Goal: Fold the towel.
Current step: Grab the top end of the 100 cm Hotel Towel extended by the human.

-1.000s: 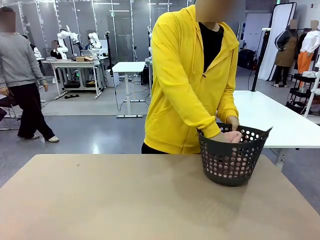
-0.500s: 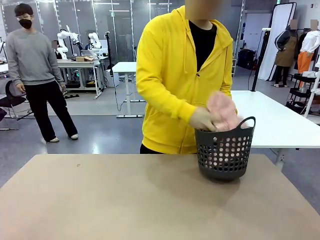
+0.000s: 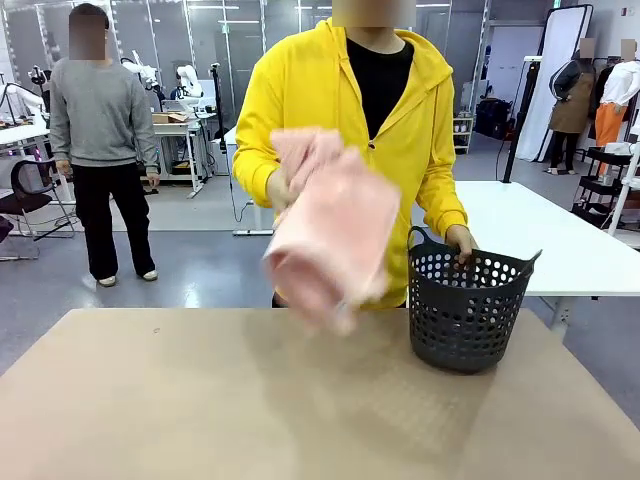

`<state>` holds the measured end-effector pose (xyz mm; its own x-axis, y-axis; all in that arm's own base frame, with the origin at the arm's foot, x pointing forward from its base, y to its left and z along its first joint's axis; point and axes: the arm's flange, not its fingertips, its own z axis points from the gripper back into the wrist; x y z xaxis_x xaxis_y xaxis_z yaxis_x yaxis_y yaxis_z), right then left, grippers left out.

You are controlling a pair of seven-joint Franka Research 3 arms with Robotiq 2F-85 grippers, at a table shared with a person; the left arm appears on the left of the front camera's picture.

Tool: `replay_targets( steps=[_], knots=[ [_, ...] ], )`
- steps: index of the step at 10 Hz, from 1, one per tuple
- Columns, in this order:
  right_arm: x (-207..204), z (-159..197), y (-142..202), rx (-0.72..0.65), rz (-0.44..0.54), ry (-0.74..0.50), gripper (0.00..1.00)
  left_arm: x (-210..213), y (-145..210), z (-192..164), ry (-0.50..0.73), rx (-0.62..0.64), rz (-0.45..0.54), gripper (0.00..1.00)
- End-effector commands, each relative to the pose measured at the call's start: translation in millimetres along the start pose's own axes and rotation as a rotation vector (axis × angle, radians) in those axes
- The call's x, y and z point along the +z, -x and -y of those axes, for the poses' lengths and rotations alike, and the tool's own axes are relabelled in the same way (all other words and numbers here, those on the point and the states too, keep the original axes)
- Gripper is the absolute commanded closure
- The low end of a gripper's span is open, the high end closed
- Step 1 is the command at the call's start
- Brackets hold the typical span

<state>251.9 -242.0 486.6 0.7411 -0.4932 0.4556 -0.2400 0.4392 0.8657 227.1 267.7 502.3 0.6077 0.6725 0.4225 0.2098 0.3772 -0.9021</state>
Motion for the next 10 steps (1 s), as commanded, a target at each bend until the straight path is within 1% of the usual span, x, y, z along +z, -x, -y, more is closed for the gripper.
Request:
replay_targets(
  steps=[1,10],
  knots=[
    [0.5,-1.2,-1.5,0.004,0.01,-0.009,0.0,1.0,-2.9,1.3,0.016,-0.011,0.002,0.0],
    [0.5,-1.2,-1.5,0.004,0.01,-0.009,0.0,1.0,-2.9,1.3,0.016,-0.011,0.002,0.0]
  ],
)
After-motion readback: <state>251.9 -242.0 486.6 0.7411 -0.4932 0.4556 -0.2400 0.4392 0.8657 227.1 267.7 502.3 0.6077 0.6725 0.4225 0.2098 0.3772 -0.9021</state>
